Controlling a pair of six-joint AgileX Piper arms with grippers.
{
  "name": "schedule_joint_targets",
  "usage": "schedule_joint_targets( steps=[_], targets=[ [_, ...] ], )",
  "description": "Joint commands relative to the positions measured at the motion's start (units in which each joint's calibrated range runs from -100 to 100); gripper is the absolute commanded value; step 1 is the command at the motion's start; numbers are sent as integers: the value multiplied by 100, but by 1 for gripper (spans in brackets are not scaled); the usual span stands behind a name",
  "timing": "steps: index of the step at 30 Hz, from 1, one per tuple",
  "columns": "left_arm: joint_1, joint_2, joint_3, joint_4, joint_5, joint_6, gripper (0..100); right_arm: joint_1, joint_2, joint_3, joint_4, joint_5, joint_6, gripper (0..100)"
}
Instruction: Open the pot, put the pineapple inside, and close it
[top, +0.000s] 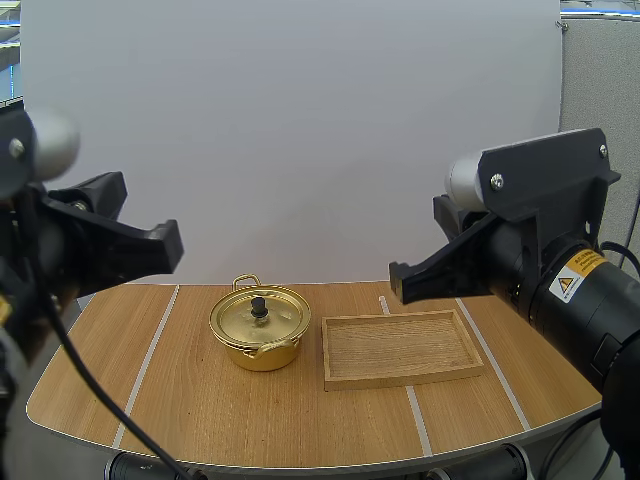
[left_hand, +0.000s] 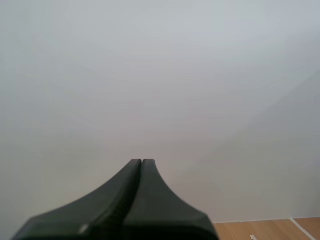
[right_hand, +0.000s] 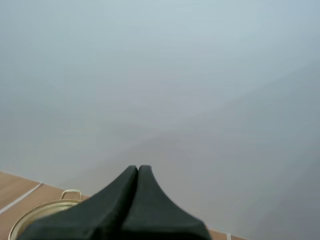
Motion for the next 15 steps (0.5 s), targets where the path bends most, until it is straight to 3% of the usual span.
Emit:
schedule_joint_targets(
  steps=[1,11,15],
  targets=[
    [1,-30,2080,93,-3172,-62,0,-262,-35,630,368,-1917,16,0],
    [1,-27,4194,93,-6327,-62,0,-269,-35,3171,394,-4524,16,0],
    [1,-27,4822,93,-6943,-62,0,-269,-35,3707,394,-4633,16,0]
  ],
)
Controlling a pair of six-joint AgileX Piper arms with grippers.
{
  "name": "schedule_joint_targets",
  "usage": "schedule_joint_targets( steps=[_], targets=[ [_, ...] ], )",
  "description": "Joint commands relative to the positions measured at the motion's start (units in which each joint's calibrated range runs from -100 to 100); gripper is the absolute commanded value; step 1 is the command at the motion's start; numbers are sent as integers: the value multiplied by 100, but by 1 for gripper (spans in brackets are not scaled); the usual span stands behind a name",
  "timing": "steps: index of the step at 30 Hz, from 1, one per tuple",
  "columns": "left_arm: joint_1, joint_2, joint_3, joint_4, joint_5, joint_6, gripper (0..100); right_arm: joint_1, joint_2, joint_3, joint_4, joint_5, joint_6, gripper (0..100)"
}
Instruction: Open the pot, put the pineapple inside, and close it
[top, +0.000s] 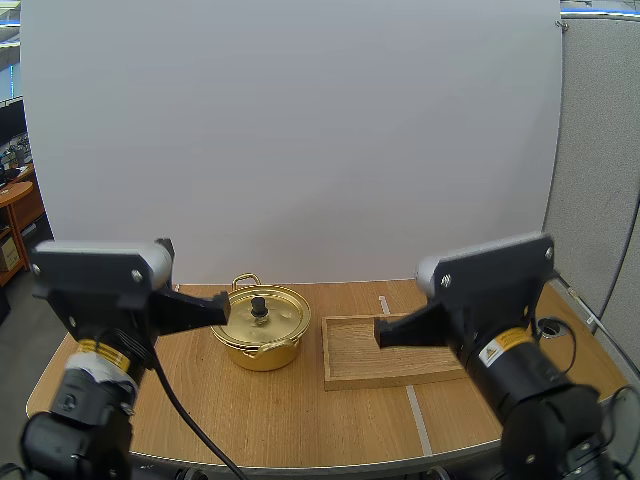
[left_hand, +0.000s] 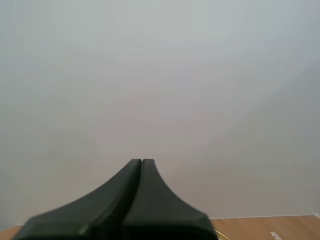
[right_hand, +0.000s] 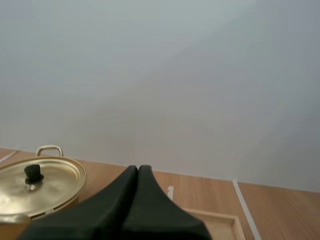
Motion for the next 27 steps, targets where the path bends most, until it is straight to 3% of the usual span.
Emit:
schedule_joint_targets(
  steps=[1,7,14,21,27],
  targets=[
    [1,-21,1168,33,-1720,-62,0,-27,-35,1515,58,-1432,13,0],
    [1,-21,1583,33,-1720,89,0,-27,-35,1801,58,-1481,13,0],
    [1,-21,1583,33,-16,103,0,-27,-35,1801,-49,-828,13,0],
    [1,-21,1583,33,1267,103,0,-27,-35,1801,-70,626,13,0],
    [1,-21,1583,33,1157,103,0,-27,-35,1801,-70,569,13,0]
  ],
)
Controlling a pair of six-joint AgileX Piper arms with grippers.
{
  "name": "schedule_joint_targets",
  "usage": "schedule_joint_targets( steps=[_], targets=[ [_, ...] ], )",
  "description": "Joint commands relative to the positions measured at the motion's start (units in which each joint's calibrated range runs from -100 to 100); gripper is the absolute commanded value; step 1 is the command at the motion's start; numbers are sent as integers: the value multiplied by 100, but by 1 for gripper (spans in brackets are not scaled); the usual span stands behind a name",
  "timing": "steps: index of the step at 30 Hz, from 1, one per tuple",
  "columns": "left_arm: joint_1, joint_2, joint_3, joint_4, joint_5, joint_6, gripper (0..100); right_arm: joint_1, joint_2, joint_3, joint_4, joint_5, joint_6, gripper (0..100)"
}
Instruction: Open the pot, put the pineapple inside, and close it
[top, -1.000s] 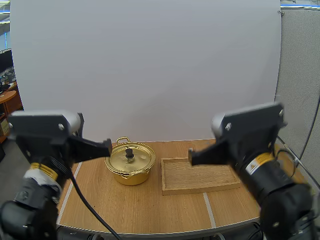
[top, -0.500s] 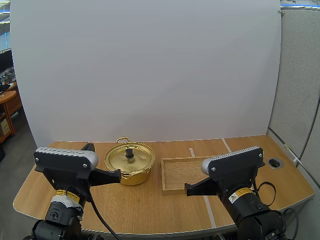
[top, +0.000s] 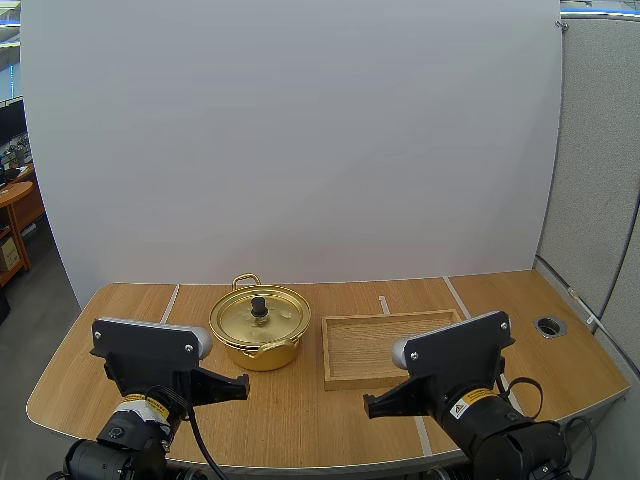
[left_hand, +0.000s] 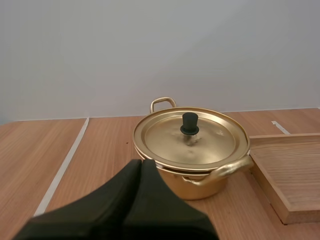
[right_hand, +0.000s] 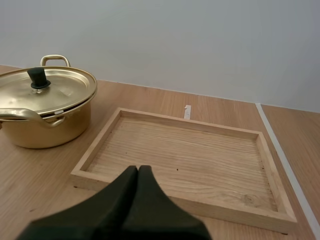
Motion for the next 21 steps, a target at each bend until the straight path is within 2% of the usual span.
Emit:
schedule_joint_targets(
  steps=[1,21],
  targets=[
    [1,-21,13,33,-7,4,0,-17,-35,0,-56,-11,13,0],
    [26,-25,13,33,-10,23,0,-17,-35,0,-56,-51,13,0]
  ],
)
